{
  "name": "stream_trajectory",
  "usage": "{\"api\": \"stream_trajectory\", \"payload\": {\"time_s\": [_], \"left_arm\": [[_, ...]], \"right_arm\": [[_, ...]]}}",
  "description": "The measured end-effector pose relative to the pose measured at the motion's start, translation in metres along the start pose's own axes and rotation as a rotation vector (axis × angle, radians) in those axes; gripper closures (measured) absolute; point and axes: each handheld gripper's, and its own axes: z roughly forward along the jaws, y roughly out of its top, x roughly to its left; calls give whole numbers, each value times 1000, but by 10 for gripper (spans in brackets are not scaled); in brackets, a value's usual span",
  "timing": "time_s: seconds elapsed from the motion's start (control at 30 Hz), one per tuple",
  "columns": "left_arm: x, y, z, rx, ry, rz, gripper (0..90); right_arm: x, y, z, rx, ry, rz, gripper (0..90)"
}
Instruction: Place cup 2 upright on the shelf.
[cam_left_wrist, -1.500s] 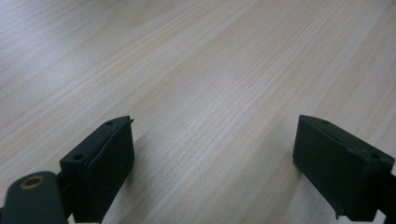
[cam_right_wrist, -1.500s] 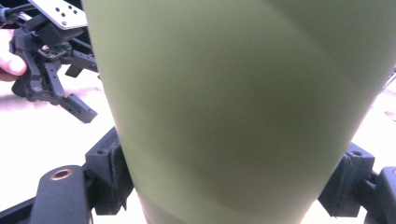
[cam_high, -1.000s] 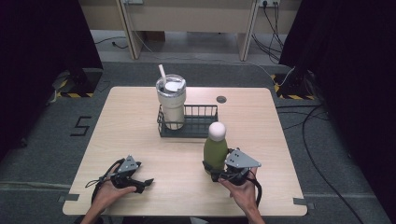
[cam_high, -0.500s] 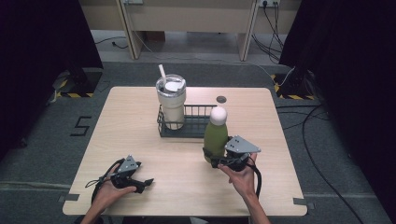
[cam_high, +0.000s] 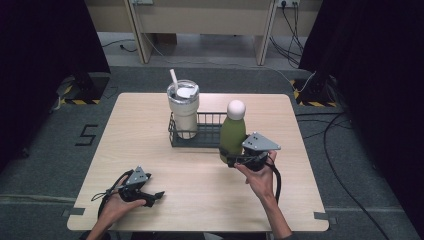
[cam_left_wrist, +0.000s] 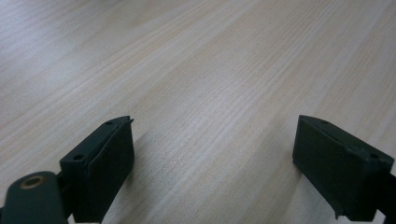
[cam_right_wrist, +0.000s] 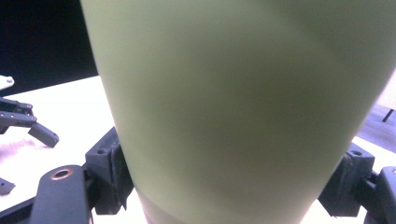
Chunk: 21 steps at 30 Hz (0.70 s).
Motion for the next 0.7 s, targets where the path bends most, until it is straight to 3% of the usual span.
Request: {"api": "stream_trajectory", "payload": {"time_s": [0.7], "left_arm": [[0, 0, 0, 0, 0, 0, 120]], "right_arm": [[-12, 27, 33, -9, 17, 22, 211]]}}
